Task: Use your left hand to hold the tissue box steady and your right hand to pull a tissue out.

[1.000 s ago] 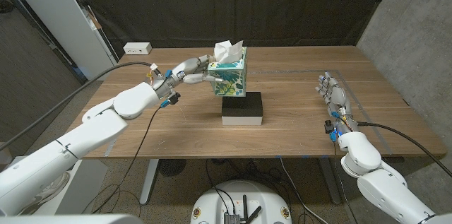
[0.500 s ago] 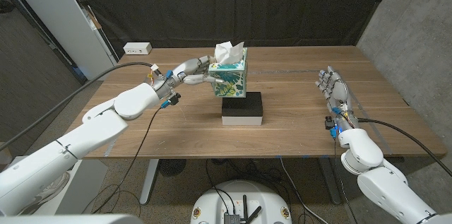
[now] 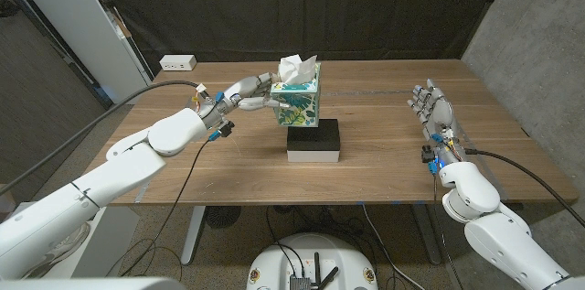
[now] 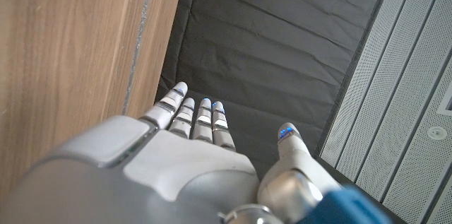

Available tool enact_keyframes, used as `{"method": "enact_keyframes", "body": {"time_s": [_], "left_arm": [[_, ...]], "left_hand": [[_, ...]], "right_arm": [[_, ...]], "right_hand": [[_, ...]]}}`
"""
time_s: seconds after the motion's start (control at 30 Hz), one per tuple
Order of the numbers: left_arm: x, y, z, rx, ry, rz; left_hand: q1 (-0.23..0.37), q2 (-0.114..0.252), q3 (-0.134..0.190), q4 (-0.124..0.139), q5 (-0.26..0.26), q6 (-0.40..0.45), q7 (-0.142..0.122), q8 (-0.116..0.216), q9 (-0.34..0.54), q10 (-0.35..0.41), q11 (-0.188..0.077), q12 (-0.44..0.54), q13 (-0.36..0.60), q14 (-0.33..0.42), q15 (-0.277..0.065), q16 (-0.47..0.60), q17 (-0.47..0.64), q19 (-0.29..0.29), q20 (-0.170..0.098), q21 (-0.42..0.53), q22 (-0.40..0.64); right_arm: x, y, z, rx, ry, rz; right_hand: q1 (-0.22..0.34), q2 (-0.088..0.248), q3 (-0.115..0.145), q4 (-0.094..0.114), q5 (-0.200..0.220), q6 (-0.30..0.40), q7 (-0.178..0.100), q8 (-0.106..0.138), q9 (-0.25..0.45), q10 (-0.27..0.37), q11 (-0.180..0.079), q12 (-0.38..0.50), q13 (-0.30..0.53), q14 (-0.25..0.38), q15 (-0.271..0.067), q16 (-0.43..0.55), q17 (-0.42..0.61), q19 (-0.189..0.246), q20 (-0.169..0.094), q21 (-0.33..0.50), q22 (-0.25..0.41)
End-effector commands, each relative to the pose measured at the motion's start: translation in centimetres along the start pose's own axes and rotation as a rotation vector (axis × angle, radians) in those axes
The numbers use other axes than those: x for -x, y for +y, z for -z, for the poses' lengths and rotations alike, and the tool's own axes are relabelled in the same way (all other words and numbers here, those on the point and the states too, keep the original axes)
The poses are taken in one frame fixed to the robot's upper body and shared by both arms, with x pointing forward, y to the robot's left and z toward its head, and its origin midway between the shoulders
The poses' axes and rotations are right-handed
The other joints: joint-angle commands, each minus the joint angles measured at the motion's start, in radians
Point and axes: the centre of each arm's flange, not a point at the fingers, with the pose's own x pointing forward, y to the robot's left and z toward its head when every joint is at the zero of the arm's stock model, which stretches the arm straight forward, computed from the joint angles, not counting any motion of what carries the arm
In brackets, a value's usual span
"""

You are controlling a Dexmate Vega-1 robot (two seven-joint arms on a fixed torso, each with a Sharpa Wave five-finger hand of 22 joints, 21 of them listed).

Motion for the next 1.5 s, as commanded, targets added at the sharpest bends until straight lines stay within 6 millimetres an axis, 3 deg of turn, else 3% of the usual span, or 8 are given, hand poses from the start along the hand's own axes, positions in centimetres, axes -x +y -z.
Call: {"method": "enact_keyframes", "body": {"time_s": [0.03,1.5], "left_arm": [[-0.3,-0.2,0.0,-0.001,-0.002,0.005],[-0.8,0.2,0.5,0.003,-0.016,-0.001]], "left_hand": [[-0.002,-0.002,0.006,-0.001,-0.002,-0.002,-0.002,0.008,0.001,0.004,-0.004,-0.003,0.006,0.001,-0.125,-0.005,0.002,0.0,-0.004,-0.002,0.002],[-0.006,-0.002,0.017,-0.002,-0.003,-0.01,-0.001,0.021,-0.006,0.004,-0.003,-0.011,0.018,-0.004,-0.125,-0.005,0.004,-0.003,-0.006,-0.005,0.002]], "right_arm": [[0.0,0.3,-1.8,0.002,-0.023,0.019],[-2.1,1.7,-7.1,-0.012,-0.076,-0.07]], "right_hand": [[0.001,0.05,0.002,0.008,0.005,0.004,0.003,0.008,0.002,0.005,0.006,0.003,0.001,0.005,0.007,0.002,0.005,-0.004,-0.003,0.003,0.001],[-0.002,0.049,0.016,0.02,0.008,0.004,0.009,0.01,0.001,0.005,0.01,0.006,0.0,0.006,0.01,0.002,0.003,-0.004,-0.005,0.006,0.0]]}}
